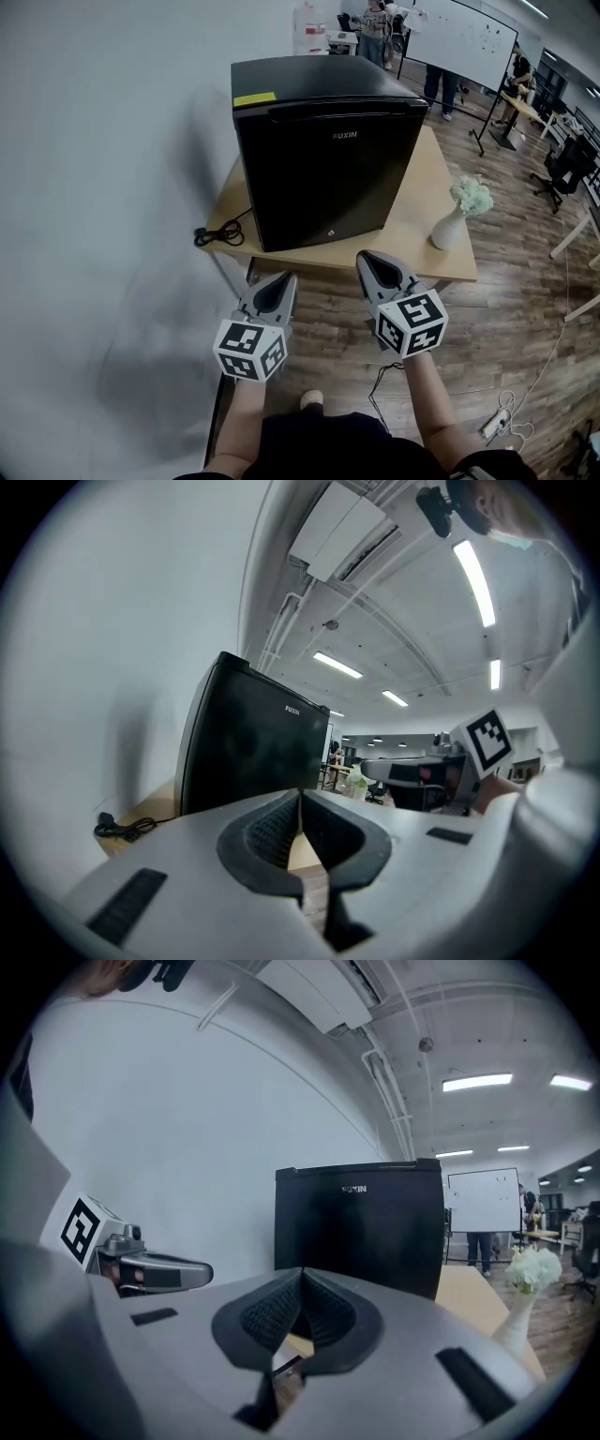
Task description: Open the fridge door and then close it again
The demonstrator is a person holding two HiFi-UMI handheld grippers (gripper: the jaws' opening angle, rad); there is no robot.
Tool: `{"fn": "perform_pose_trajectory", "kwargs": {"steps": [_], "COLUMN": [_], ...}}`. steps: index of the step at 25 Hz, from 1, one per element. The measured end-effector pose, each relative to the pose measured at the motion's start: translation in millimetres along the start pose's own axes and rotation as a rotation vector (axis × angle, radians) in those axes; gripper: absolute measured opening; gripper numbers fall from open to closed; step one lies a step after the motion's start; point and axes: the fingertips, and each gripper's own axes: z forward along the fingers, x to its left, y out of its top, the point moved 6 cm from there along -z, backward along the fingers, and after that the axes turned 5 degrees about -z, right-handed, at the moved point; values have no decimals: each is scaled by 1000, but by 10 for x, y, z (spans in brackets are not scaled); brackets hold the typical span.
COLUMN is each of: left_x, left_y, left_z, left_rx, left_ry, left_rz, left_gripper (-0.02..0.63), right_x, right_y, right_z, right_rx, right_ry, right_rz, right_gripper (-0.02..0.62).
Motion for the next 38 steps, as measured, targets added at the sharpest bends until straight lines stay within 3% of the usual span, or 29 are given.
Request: {"fn": "perform_pose_trajectory", "kwargs": {"steps": [10, 13, 23, 31, 38], "left_x": [217, 259, 521, 715, 806], "left_y": [315, 407, 740, 973, 970], "left_z": [229, 284, 601, 620, 515], "left_rx": [-31, -42, -83, -116, -113], "left_ry": [-22, -20, 7, 63, 103], "left_rz": [56, 75, 107, 140, 139], "left_gripper": [11, 11, 11, 11, 11], "right_x": [-182, -186, -265, -322, -245], "right_y": [654, 868, 1605, 1823, 1776], "right_z": [617, 780, 1426, 1801, 1996], "right_rx": [-55, -65, -91, 2, 150], "right_ry": [67, 102, 144, 129, 162], "right_rz": [-233, -334, -710, -987, -1123], "right_gripper": [0, 61, 150, 169, 167]}}
